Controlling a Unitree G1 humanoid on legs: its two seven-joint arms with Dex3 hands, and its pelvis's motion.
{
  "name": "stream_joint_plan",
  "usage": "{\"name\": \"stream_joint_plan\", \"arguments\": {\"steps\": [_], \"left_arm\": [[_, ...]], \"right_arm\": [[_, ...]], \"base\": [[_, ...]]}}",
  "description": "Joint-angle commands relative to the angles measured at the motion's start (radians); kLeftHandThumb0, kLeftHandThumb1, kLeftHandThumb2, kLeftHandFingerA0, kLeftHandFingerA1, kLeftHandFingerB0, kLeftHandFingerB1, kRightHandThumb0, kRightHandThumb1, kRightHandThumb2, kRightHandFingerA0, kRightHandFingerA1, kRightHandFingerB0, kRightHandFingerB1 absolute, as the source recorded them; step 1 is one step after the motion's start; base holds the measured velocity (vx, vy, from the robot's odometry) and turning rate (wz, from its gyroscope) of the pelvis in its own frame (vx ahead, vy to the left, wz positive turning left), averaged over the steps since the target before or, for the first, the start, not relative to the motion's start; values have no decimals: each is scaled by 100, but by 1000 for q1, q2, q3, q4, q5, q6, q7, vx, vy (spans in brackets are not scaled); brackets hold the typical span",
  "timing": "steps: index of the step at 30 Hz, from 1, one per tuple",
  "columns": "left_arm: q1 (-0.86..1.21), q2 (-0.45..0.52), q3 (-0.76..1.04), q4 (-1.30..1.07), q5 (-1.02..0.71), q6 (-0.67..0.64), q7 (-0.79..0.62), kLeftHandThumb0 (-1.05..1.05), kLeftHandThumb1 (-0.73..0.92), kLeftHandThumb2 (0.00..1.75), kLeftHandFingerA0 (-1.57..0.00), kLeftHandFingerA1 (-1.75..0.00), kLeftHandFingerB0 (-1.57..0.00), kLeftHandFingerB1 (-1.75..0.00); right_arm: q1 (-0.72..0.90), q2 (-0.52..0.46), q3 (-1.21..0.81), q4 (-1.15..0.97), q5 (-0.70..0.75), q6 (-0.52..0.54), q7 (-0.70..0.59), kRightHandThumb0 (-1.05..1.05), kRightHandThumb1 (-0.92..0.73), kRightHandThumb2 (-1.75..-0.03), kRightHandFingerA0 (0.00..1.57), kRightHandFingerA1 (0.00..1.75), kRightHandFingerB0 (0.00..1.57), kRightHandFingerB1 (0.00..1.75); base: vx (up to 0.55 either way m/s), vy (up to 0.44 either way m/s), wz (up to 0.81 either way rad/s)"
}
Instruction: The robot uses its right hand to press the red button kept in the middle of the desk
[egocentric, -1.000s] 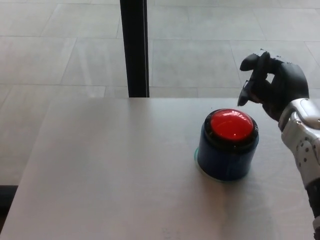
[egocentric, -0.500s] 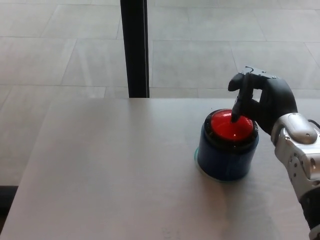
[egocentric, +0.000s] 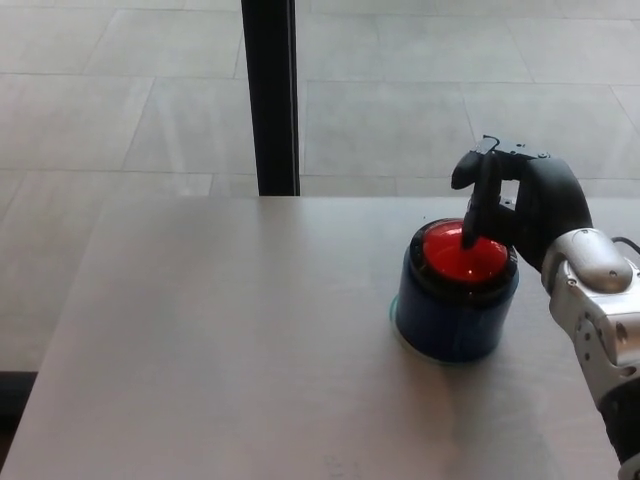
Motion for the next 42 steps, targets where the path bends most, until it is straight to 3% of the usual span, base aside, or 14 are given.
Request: {"name": "stream_joint_plan", "arguments": {"steps": [1, 4, 5, 6, 7, 10, 11, 17, 20, 21, 25, 40, 41, 42], "left_arm": [[-5, 25, -4, 6, -3, 6, 10, -73, 92, 115, -43, -120, -26, -89], [-3, 23, 1, -7, -12, 10, 0, -74, 92, 116, -38, -118, -22, -87], [-1, 22, 7, -5, -18, 10, -5, -74, 92, 124, -48, -95, -27, -76], [-1, 22, 9, -6, -21, 10, -6, -74, 92, 124, -48, -95, -27, -76], [-5, 24, -4, -2, -4, 11, 15, -73, 92, 115, -42, -120, -24, -87], [-4, 23, -12, 1, 3, 5, 14, -69, 92, 126, -55, -98, -32, -78], [-5, 22, -8, 3, -2, 5, 10, -70, 92, 116, -40, -118, -25, -88], [-12, 24, -5, -4, -10, 10, 9, -72, 92, 117, -42, -122, -23, -88], [-10, 25, 4, -8, -20, 12, 3, -73, 92, 117, -36, -118, -21, -86], [-7, 26, 5, -9, -20, 8, -6, -74, 92, 128, -46, -92, -30, -77], [-3, 25, -2, -4, -9, 6, 6, -73, 92, 117, -40, -120, -26, -89], [16, 31, -5, -5, -6, 3, -5, -74, 92, 118, -39, -121, -23, -90], [15, 29, 1, -1, -11, 4, 4, -74, 92, 126, -52, -98, -29, -78], [19, 28, -2, 4, -8, 3, 5, -74, 92, 117, -39, -120, -24, -90]], "right_arm": [[64, 14, -1, 30, -25, 19, 0, -14, -51, -125, 96, 175, 80, 156], [68, 30, -7, 36, -21, 23, -10, -16, -54, -122, 94, 175, 78, 159], [70, 35, -14, 39, -13, 24, -11, -15, -54, -124, 94, 175, 78, 160], [70, 38, -18, 40, -11, 24, -10, -15, -54, -124, 94, 175, 78, 160], [74, 47, -34, 39, 2, 35, -18, -15, -53, -125, 95, 175, 79, 159], [86, 58, -58, 35, 10, 40, -27, -17, -55, -122, 95, 175, 76, 160], [88, 58, -61, 35, 9, 41, -30, -18, -55, -123, 96, 175, 75, 160], [55, 36, -65, 63, -14, 33, -22, -18, -53, -124, 96, 175, 77, 158], [44, 23, -73, 76, -5, 21, 4, -16, -52, -126, 93, 175, 77, 161], [41, 13, -68, 77, -14, 23, 6, -17, -52, -125, 92, 175, 76, 161], [16, -21, -56, 67, -36, 37, 6, -19, -52, -126, 95, 175, 77, 158], [-281, -147, -77, 99, -33, 92, 75, -17, -44, -134, 95, 175, 83, 152], [-303, -170, -98, 62, -16, 85, 84, -13, -42, -142, 96, 175, 84, 157], [-310, -182, -108, 39, -12, 103, 84, -13, -43, -141, 96, 175, 83, 157]], "base": [[0, 0, 0], [0, 0, 0], [0, 0, 0], [0, 0, 0], [0, 0, 0], [0, 0, 0], [0, 0, 0], [0, 0, 0], [0, 0, 0], [0, 0, 0], [0, 0, 0], [0, 0, 0], [0, 0, 0], [0, 0, 0]]}}
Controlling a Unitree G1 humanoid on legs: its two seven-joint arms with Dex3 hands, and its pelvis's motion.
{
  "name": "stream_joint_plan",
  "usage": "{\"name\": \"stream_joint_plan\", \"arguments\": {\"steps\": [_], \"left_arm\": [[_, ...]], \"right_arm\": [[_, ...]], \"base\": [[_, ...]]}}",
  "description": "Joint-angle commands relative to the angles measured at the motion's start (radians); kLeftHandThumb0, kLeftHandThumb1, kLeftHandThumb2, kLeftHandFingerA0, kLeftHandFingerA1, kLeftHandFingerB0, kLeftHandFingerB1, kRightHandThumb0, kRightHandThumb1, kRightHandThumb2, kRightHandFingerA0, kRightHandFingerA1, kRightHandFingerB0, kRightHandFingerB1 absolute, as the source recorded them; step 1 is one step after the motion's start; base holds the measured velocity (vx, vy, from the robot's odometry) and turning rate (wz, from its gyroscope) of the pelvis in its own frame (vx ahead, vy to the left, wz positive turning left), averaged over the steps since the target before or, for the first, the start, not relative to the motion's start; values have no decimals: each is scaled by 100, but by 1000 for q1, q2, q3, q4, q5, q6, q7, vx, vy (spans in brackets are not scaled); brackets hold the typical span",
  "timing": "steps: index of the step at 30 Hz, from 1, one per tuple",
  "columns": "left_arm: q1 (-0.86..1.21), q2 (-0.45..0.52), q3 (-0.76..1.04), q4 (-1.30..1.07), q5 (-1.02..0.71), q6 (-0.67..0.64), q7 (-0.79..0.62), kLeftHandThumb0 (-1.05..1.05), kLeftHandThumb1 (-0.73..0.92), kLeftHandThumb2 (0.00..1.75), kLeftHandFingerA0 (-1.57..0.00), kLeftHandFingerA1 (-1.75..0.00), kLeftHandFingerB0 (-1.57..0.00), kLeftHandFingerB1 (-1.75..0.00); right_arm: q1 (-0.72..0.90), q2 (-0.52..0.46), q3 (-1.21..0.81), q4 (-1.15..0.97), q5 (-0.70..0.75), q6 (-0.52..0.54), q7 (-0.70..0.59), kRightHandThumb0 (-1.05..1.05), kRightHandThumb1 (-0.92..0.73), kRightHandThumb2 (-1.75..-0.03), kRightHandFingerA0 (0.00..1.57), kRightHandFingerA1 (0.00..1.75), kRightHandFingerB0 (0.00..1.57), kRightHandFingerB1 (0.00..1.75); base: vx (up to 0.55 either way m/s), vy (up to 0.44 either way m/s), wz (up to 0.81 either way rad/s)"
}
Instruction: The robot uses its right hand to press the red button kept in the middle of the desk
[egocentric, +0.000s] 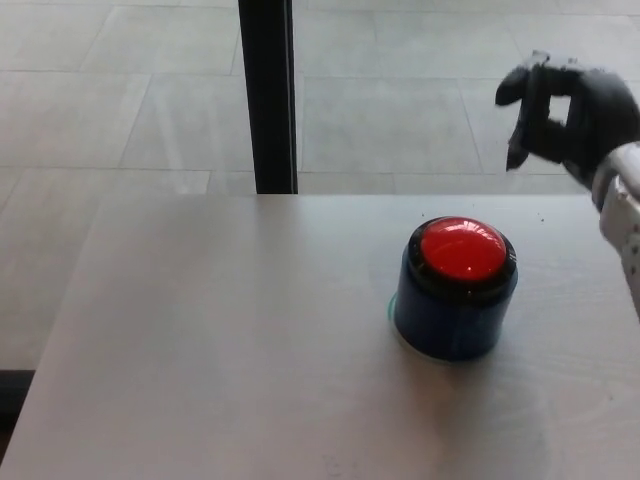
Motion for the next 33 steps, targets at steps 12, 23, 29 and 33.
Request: {"name": "stream_joint_plan", "arguments": {"steps": [12, 23, 29, 33], "left_arm": [[7, 20, 28, 4, -28, 8, 4, -74, 92, 128, -48, -94, -29, -77], [18, 9, 33, 6, -36, 6, 14, -71, 92, 123, -48, -96, -29, -78], [25, 5, 33, -3, -41, 6, 10, -72, 92, 126, -43, -92, -27, -77], [30, 5, 33, -2, -41, 2, 6, -73, 92, 127, -42, -90, -24, -75]], "right_arm": [[-4, -279, -147, -77, -6, -27, 61, -17, -47, -118, 109, 161, 87, 128], [228, -553, -519, 73, 65, -150, -83, -25, -52, -114, 103, 175, 87, 127], [471, -535, -687, -15, 85, -157, -142, -51, -28, -131, 126, 161, 113, 116], [592, -502, -802, -21, 124, -144, -180, -53, -30, -129, 128, 160, 115, 114]], "base": [[0, 0, 0], [0, 0, 0], [0, 0, 0], [0, 0, 0]]}}
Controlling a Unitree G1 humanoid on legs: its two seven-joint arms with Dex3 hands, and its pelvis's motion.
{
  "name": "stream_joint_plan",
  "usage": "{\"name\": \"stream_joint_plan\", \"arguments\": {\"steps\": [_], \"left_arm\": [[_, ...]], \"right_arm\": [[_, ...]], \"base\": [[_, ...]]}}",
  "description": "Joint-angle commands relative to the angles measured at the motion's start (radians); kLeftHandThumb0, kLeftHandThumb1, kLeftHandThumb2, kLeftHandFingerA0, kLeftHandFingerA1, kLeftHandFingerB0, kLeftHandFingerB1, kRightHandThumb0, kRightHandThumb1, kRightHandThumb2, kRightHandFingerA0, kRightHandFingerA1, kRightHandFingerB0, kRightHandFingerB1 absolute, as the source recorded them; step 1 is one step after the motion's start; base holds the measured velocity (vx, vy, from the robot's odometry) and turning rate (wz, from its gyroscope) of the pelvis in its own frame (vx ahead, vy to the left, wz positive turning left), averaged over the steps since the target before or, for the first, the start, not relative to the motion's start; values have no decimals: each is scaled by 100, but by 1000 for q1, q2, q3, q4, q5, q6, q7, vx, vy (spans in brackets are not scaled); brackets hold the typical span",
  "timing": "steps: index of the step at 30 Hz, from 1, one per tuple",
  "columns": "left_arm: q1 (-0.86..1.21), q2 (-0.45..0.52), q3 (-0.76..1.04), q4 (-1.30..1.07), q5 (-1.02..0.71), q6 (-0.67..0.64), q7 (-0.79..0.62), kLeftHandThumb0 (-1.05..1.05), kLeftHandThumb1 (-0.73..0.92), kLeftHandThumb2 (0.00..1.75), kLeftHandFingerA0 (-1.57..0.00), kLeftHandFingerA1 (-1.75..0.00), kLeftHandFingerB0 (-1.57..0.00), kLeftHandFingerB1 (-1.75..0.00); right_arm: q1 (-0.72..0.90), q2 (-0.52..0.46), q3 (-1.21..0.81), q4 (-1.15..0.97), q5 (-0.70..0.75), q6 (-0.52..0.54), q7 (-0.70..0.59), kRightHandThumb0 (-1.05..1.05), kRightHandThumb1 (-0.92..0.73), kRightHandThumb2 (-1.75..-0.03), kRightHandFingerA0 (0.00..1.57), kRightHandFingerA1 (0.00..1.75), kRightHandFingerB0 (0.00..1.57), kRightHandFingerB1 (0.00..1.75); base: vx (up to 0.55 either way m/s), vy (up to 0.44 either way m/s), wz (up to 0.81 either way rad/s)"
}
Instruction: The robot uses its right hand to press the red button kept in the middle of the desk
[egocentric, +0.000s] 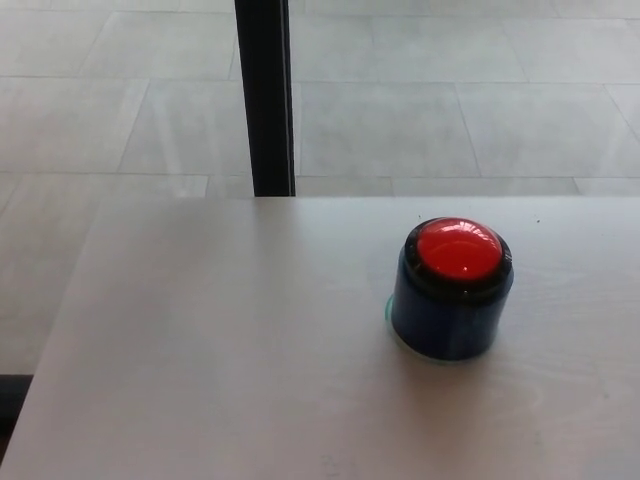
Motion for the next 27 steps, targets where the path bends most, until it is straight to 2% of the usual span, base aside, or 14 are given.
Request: {"name": "stream_joint_plan", "arguments": {"steps": [1, 4, 5, 10, 11, 13, 15, 17, 18, 20, 21, 23, 24, 27], "left_arm": [[16, 5, -1, -1, -7, 1, 4, -73, 92, 128, -45, -91, -27, -75], [16, 4, -1, -1, -9, 8, 4, -73, 92, 127, -44, -91, -27, -76], [18, 3, -1, 0, -10, 2, 1, -73, 92, 118, -29, -107, -15, -82], [13, -11, -7, 7, -5, -7, 2, -71, 92, 127, -44, -90, -27, -76], [10, -10, -3, 1, -10, -4, 3, -71, 92, 127, -44, -91, -26, -75], [9, -13, -8, -4, -5, -5, 10, -72, 92, 117, -37, -114, -26, -90], [8, -10, -15, 2, 3, -3, 8, -71, 92, 126, -46, -91, -35, -79], [13, -8, -8, 0, -6, -1, -5, -71, 92, 119, -32, -111, -25, -88], [16, -7, -9, -5, -4, -5, 4, -71, 92, 127, -47, -93, -33, -78], [18, -8, -10, -5, -3, -11, 0, -72, 92, 129, -45, -91, -33, -78], [22, -5, -23, -8, 9, -16, -6, -70, 92, 120, -34, -112, -25, -88], [10, 0, -21, -6, 5, -9, 11, -71, 92, 129, -48, -93, -31, -77], [8, 4, -18, -3, 1, -6, 2, -70, 92, 118, -34, -114, -25, -89], [6, 6, -24, -7, 6, -6, 3, -72, 92, 130, -46, -92, -33, -79]], "right_arm": [[182, 34, -168, -3, 88, -49, -120, -49, -29, -139, 131, 161, 108, 121], [238, 78, -270, 20, 137, -31, -203, -55, -34, -126, 134, 157, 107, 117], [243, 112, -315, 17, 166, -42, -241, -45, -46, -128, 152, 151, 102, 114], [269, 227, -483, 12, 254, -83, -372, -50, -50, -124, 146, 148, 83, 107], [262, 234, -491, 16, 252, -72, -396, -52, -50, -129, 122, 174, 77, 116], [257, 234, -502, 28, 251, -70, -401, -48, -54, -128, 119, 175, 73, 113], [265, 229, -528, 59, 258, -73, -417, -50, -61, -115, 118, 175, 70, 106], [275, 232, -550, 76, 269, -70, -422, -52, -60, -101, 111, 175, 64, 100], [289, 243, -554, 79, 271, -75, -409, -55, -64, -91, 108, 175, 57, 106], [303, 245, -545, 99, 268, -85, -375, -55, -68, -91, 87, 157, 43, 96], [325, 251, -539, 120, 271, -107, -332, -55, -69, -93, 82, 143, 39, 96], [352, 242, -506, 205, 278, -137, -255, -66, -72, -78, 67, 121, 24, 79], [346, 248, -518, 228, 309, -150, -231, -69, -71, -72, 57, 115, 22, 76], [360, 306, -491, 164, 345, -91, -224, -85, -75, -61, 32, 148, 0, 57]], "base": [[0, 0, 0], [0, 0, 0], [0, 0, 0], [0, 0, 0], [0, 0, 0], [0, 0, 0], [0, 0, 0], [0, 0, 0], [0, 0, 0], [0, 0, 0], [0, 0, 0], [0, 0, 0], [0, 0, 0], [0, 0, 0]]}}
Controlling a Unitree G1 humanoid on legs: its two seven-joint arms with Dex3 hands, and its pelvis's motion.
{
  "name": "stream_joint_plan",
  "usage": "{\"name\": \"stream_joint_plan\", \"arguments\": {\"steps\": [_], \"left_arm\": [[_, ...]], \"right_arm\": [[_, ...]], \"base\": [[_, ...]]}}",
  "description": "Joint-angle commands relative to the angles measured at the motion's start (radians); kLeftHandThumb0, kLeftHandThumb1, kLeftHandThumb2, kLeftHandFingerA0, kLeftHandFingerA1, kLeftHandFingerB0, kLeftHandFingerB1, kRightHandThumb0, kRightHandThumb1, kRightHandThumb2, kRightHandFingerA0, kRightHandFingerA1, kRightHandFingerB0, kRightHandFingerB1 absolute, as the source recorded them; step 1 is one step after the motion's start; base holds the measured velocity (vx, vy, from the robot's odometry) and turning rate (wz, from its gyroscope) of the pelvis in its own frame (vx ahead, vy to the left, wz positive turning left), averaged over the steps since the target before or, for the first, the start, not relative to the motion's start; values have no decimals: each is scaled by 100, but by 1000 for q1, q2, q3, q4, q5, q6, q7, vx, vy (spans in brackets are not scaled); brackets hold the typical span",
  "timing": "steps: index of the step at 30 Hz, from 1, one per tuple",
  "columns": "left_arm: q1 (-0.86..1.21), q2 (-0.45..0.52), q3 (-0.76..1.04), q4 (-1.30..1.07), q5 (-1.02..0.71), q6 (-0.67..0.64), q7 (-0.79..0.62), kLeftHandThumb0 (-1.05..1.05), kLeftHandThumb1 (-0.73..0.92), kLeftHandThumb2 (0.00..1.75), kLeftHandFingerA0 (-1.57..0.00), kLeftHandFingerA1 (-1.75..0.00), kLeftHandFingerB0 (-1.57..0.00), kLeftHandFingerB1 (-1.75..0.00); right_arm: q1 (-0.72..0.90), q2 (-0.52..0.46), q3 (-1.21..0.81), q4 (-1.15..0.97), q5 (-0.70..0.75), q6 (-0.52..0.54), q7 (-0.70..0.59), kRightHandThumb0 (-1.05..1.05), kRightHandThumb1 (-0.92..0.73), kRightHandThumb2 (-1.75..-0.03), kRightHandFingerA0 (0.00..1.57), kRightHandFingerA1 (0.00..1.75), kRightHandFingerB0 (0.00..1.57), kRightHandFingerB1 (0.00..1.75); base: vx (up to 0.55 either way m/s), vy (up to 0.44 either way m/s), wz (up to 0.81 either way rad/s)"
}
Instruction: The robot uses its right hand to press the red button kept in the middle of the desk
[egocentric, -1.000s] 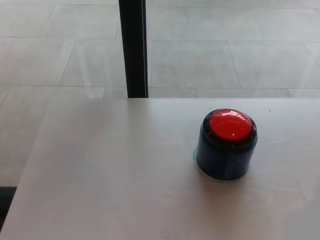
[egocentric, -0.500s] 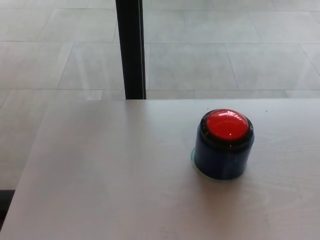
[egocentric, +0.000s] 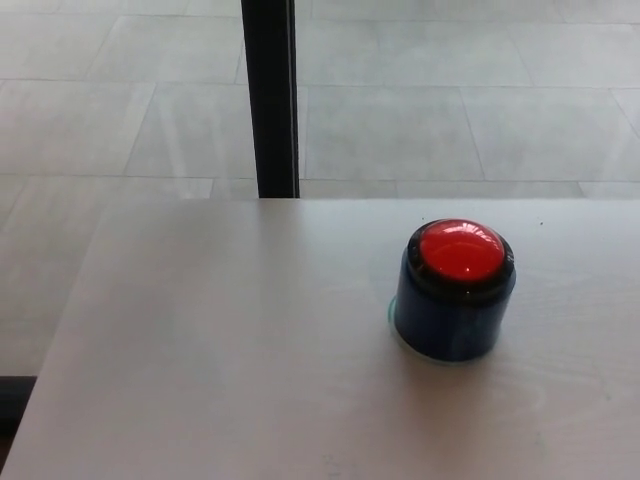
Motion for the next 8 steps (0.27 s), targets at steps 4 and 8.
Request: {"name": "stream_joint_plan", "arguments": {"steps": [4, 8], "left_arm": [[-5, 24, -4, -7, -3, 2, -2, -70, 92, 119, -34, -115, -23, -89], [-14, 26, -1, 2, -7, 7, 5, -71, 92, 117, -37, -118, -26, -90]], "right_arm": [[39, 72, 41, -52, 138, 8, 62, -96, -77, -65, 12, 94, 0, 19], [56, 98, 82, -106, 152, 58, 39, -105, -65, -109, 21, 78, 0, 24]], "base": [[0, 0, 0], [0, 0, 0]]}}
